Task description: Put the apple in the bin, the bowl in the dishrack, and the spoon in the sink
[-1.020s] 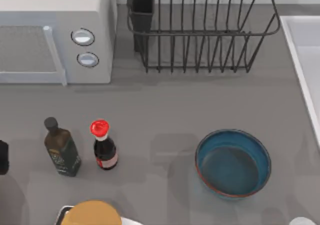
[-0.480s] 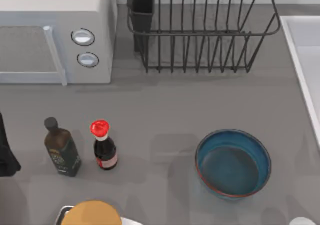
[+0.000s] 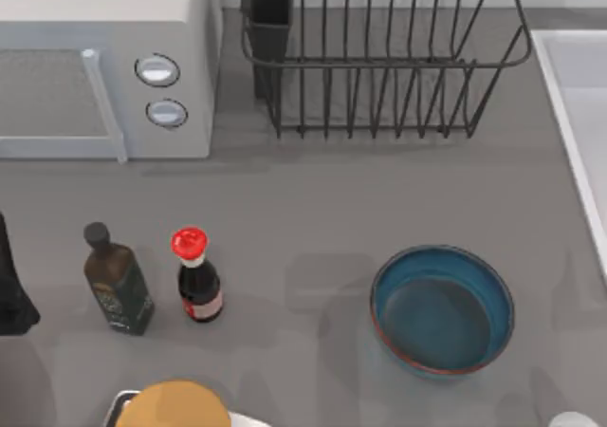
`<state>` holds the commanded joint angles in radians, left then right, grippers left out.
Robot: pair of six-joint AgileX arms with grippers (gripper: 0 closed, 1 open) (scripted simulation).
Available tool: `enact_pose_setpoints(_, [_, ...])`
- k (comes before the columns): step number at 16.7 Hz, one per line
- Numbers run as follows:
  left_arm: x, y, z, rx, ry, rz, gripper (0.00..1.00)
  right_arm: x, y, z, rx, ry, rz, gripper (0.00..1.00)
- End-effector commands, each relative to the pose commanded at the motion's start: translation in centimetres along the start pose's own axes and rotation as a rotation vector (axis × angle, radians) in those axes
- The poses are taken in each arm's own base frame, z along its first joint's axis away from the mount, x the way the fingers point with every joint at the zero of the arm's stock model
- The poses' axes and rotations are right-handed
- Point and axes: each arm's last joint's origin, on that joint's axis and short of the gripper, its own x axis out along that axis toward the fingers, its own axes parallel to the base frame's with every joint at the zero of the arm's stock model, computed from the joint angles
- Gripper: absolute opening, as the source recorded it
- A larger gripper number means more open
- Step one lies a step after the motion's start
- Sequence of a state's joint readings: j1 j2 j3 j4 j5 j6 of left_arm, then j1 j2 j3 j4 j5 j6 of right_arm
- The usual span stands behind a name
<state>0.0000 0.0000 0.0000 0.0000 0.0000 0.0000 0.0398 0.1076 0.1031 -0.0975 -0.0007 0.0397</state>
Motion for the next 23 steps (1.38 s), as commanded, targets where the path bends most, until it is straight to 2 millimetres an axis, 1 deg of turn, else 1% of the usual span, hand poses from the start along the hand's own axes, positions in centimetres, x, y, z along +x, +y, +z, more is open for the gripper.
enact_pose_setpoints(3, [0.0, 0.0, 0.0, 0.000, 0.000, 0.000, 1.00, 0.6, 0.8, 2.5, 0.049, 0.181, 0.047, 1.00])
enact_pose_setpoints(5, [0.0, 0.0, 0.0, 0.000, 0.000, 0.000, 1.00, 1.6, 1.6, 4.4, 0.080, 0.344, 0.075, 1.00])
enact_pose_setpoints(8, [0.0, 0.0, 0.0, 0.000, 0.000, 0.000, 1.00, 4.3, 3.4, 6.8, 0.110, 0.624, 0.095, 1.00])
enact_pose_setpoints(11, [0.0, 0.0, 0.0, 0.000, 0.000, 0.000, 1.00, 8.0, 5.9, 8.1, 0.110, 0.912, 0.081, 1.00])
enact_pose_setpoints(14, [0.0, 0.0, 0.0, 0.000, 0.000, 0.000, 1.00, 11.7, 8.8, 8.1, 0.083, 1.163, 0.037, 1.00])
enact_pose_setpoints(17, [0.0, 0.0, 0.0, 0.000, 0.000, 0.000, 1.00, 14.4, 11.5, 7.2, 0.044, 1.347, -0.018, 1.00])
enact_pose_setpoints(20, [0.0, 0.0, 0.0, 0.000, 0.000, 0.000, 1.00, 15.8, 13.1, 6.5, 0.015, 1.447, -0.057, 1.00])
enact_pose_setpoints(23, [0.0, 0.0, 0.0, 0.000, 0.000, 0.000, 1.00, 16.1, 13.4, 6.3, 0.009, 1.467, -0.066, 1.00])
